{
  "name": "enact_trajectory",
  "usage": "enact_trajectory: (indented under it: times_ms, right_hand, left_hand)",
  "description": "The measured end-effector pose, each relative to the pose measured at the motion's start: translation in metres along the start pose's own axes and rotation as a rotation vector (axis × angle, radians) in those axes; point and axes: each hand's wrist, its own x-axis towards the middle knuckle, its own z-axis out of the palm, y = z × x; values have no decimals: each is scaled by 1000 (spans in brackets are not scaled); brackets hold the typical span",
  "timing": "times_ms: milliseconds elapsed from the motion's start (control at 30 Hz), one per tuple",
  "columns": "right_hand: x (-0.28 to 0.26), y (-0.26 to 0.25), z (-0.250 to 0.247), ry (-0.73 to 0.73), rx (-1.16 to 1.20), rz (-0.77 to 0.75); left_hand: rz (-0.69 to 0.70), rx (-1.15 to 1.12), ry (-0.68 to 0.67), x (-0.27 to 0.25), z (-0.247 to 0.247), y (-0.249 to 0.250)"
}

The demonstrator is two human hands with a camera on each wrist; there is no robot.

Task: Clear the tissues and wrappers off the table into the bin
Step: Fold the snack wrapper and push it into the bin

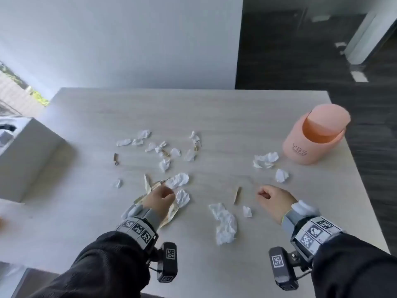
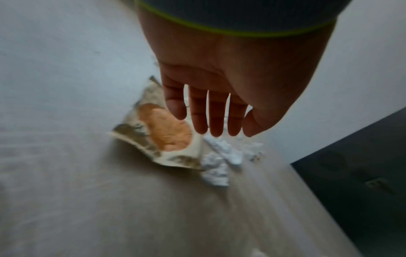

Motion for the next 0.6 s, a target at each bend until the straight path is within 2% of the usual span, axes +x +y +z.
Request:
enact_trajectory:
  times_ms: [133, 200, 300, 467, 600]
  right_hand:
    - [7, 5, 26, -84, -72, -23]
    - [15, -9, 43, -106, -76, -95]
    - [20, -40, 61, -117, -112, -202]
    - [29, -97, 107, -261, -148, -330]
    - [38, -130, 137, -344, -149, -335]
  left_hand:
    - [-91, 203, 107, 6, -3, -35]
    - [-177, 298, 161, 12, -9, -54]
    - [-266, 291, 241, 16, -19, -67]
    - [-321, 266, 167, 33, -36, -79]
    - [-229, 189, 101, 36, -49, -79]
